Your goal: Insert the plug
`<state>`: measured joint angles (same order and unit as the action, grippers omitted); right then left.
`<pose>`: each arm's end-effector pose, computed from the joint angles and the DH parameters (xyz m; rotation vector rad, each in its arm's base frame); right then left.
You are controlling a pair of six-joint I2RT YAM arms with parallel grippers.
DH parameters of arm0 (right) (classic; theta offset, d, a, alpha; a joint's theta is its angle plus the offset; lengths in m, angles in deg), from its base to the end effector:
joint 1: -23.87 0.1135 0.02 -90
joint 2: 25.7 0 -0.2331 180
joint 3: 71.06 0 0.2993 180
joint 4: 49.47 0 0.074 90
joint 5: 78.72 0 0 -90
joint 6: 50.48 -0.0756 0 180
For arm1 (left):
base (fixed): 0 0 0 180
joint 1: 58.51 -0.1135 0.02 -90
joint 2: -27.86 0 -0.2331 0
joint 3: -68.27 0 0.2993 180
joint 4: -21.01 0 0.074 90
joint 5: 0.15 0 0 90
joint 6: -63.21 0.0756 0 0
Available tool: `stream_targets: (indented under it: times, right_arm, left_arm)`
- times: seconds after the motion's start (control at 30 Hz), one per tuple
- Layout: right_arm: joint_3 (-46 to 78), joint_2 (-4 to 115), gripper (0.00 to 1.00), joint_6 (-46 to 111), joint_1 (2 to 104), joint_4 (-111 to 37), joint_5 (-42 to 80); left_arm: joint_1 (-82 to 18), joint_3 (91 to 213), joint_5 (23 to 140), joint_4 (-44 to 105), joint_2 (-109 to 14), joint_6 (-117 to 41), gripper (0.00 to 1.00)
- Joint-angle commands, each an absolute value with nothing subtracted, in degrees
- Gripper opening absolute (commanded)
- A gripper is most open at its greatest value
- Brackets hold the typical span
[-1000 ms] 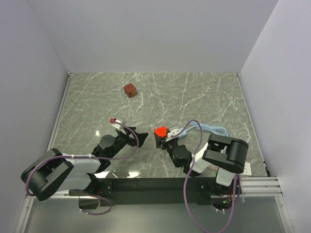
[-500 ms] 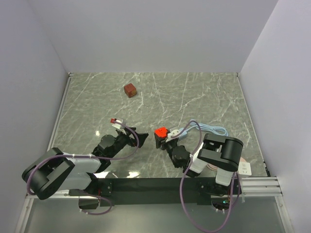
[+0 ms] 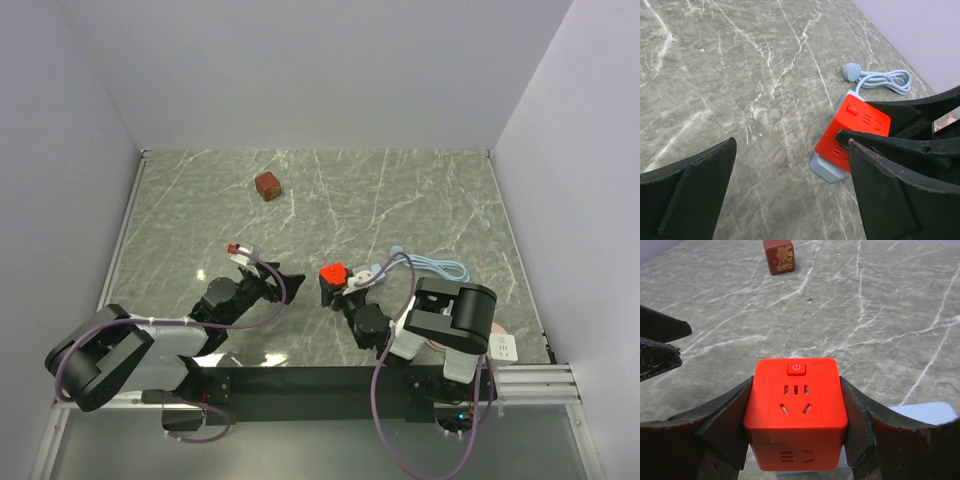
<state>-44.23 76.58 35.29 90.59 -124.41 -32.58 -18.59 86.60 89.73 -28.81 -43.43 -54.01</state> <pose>0.1561 0.2303 0.0504 -0.2620 1.5672 0.3650 0.2107 -0.1765 0.0872 0.1900 1.6923 -0.8929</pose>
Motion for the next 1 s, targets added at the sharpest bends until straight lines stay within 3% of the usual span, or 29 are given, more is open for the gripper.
stream_targets:
  times: [0.0,0.43,0.97]
  right_arm:
    - [-47.8,81.1,0.0,32.1,93.2,-139.2,-38.1]
    - [-50.4,86.2,0.0,25.9,98.7,-139.1,-46.6]
    - [-47.8,86.1,0.0,27.3,95.9,-133.6,-41.6]
  left_arm:
    - [-19.1,86.6,89.1,-30.4,-42.7,-53.8,0.99]
    - [-19.2,86.4,88.3,-30.6,-42.2,-53.9,0.99]
    - [-19.5,86.8,87.7,-30.8,-42.5,-53.9,0.99]
